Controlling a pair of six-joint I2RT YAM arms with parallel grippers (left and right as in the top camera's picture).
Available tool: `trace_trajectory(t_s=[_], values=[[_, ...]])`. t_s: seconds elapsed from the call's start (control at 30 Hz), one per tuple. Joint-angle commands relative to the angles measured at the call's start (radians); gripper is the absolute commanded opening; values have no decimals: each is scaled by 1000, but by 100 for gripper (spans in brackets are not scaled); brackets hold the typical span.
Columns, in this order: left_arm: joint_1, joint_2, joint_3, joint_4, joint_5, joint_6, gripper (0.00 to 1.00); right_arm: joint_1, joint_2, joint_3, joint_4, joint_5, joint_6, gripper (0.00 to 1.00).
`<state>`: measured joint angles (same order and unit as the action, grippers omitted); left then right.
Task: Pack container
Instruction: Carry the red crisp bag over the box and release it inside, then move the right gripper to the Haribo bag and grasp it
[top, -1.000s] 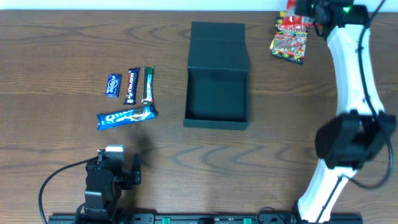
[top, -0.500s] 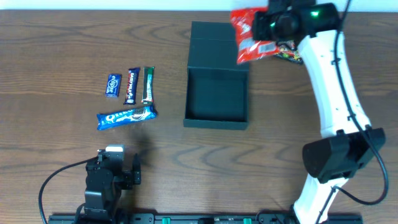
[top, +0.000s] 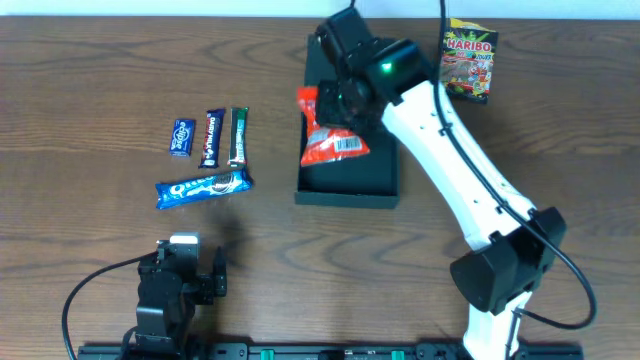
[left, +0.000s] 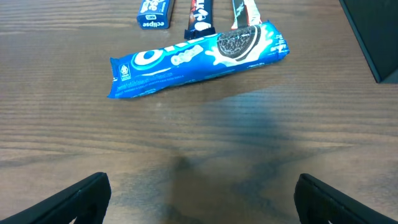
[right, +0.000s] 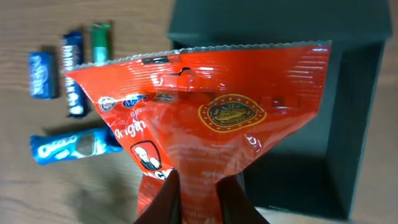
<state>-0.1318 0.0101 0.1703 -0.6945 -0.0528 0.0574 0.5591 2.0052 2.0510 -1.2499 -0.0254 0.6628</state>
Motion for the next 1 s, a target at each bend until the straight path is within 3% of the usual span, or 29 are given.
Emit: trace_trajectory(t_s=[0.0, 0.23, 0.47, 0.97], values=[[0, -6, -9, -19, -6, 14, 95, -10, -10, -77, 35, 22, 129, 1], [0, -6, -9, -19, -6, 14, 95, -4, -10, -265, 222, 26, 151, 1], [0, -6, -9, -19, -6, 14, 95, -8, -9, -414, 393, 21, 56, 1], [0, -6, -9, -19, -6, 14, 95, 5, -7, -612, 638, 21, 54, 2]])
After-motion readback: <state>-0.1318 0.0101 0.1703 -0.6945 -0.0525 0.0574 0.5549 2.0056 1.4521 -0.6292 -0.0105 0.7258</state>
